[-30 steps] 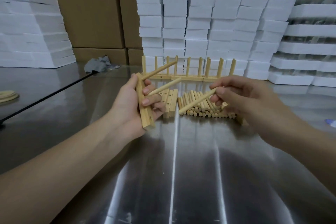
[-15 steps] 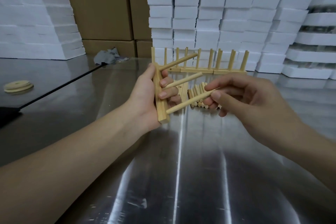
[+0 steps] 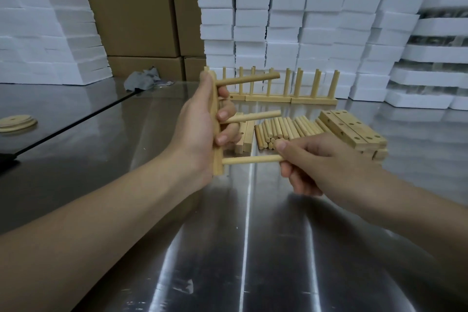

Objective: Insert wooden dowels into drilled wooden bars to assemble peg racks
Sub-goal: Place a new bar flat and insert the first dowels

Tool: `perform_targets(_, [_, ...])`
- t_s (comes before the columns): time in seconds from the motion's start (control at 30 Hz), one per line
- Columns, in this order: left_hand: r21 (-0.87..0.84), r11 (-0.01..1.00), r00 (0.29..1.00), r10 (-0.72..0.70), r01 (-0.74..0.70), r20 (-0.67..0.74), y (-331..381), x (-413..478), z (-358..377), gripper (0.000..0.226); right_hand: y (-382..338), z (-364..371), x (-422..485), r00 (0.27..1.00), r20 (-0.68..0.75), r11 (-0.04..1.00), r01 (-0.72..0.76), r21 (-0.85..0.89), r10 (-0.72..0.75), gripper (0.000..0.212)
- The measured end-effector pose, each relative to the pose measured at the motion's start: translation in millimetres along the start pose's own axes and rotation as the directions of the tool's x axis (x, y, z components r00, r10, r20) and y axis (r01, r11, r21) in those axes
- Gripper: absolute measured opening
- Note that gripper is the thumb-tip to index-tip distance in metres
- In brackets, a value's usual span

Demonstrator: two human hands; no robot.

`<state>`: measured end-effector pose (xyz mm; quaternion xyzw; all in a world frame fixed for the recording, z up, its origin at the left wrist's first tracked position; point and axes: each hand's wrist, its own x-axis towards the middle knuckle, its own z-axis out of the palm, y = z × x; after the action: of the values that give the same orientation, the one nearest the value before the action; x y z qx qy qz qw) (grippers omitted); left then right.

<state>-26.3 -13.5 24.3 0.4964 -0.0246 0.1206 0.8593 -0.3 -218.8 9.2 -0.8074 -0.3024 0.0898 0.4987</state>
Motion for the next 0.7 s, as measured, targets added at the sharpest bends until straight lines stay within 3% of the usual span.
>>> perform_targets(0.1, [0.122, 0.983, 0.989, 0.126, -0.134, 0.074, -0.1, -2.0, 3.5, 0.045, 2.5, 4.4, -1.1, 0.994, 0.022, 0.993, -0.11, -0.037, 0.111, 0.059])
perform_targets(0.2, [0.086, 0.992, 0.995, 0.091, -0.094, 0.04, 0.0, -1.2, 2.7, 0.047, -2.1, 8.7, -8.0, 0.99, -0.028, 0.969, 0.132, -0.208, -0.141, 0.055])
perform_targets(0.27, [0.032, 0.999, 0.999, 0.033, -0.034, 0.03, -0.1, -0.9, 1.6, 0.048, -9.5, 12.1, -12.5, 0.946, 0.009, 0.877, 0.302, -0.374, -0.323, 0.045])
perform_targets(0.33, [0.015, 1.0, 0.999, 0.001, -0.002, 0.044, -0.4, -2.3, 2.6, 0.048, -12.1, 11.2, -14.0, 0.923, 0.034, 0.805, 0.352, -0.477, -0.384, 0.04])
perform_targets(0.4, [0.051, 0.998, 0.997, 0.027, -0.031, 0.073, -0.6, -5.5, 5.5, 0.047, -12.3, 11.0, -14.1, 0.944, 0.051, 0.83, 0.313, -0.462, -0.327, 0.045])
perform_targets(0.43, [0.101, 0.992, 0.993, 0.071, -0.08, 0.095, -0.4, -7.6, 7.2, 0.047, -13.0, 11.5, -14.1, 0.972, 0.063, 0.896, 0.235, -0.376, -0.228, 0.051])
perform_targets(0.47, [0.161, 0.975, 0.983, 0.13, -0.15, 0.128, 0.1, -9.3, 8.6, 0.047, -13.3, 12.6, -14.9, 0.994, 0.081, 0.977, 0.087, -0.196, -0.072, 0.055])
perform_targets(0.5, [0.213, 0.952, 0.968, 0.187, -0.221, 0.168, 1.3, -10.7, 10.1, 0.047, -15.7, 14.3, -16.3, 0.98, 0.163, 0.991, -0.124, 0.05, 0.115, 0.056])
perform_targets(0.53, [0.242, 0.932, 0.953, 0.225, -0.271, 0.201, 2.6, -11.6, 11.2, 0.047, -18.7, 15.7, -17.6, 0.936, 0.267, 0.929, -0.292, 0.226, 0.229, 0.054])
perform_targets(0.57, [0.248, 0.927, 0.95, 0.234, -0.282, 0.207, 3.9, -11.7, 11.8, 0.047, -19.5, 16.9, -18.4, 0.912, 0.319, 0.883, -0.356, 0.307, 0.256, 0.053])
perform_targets(0.63, [0.214, 0.953, 0.971, 0.186, -0.215, 0.149, 4.8, -10.5, 10.6, 0.047, -17.8, 19.4, -17.1, 0.94, 0.278, 0.937, -0.266, 0.227, 0.2, 0.053])
perform_targets(0.7, [0.171, 0.979, 0.991, 0.102, -0.115, 0.082, 2.5, -9.5, 9.3, 0.047, -19.4, 21.8, -17.3, 0.994, 0.11, 0.997, 0.003, -0.074, 0.006, 0.053])
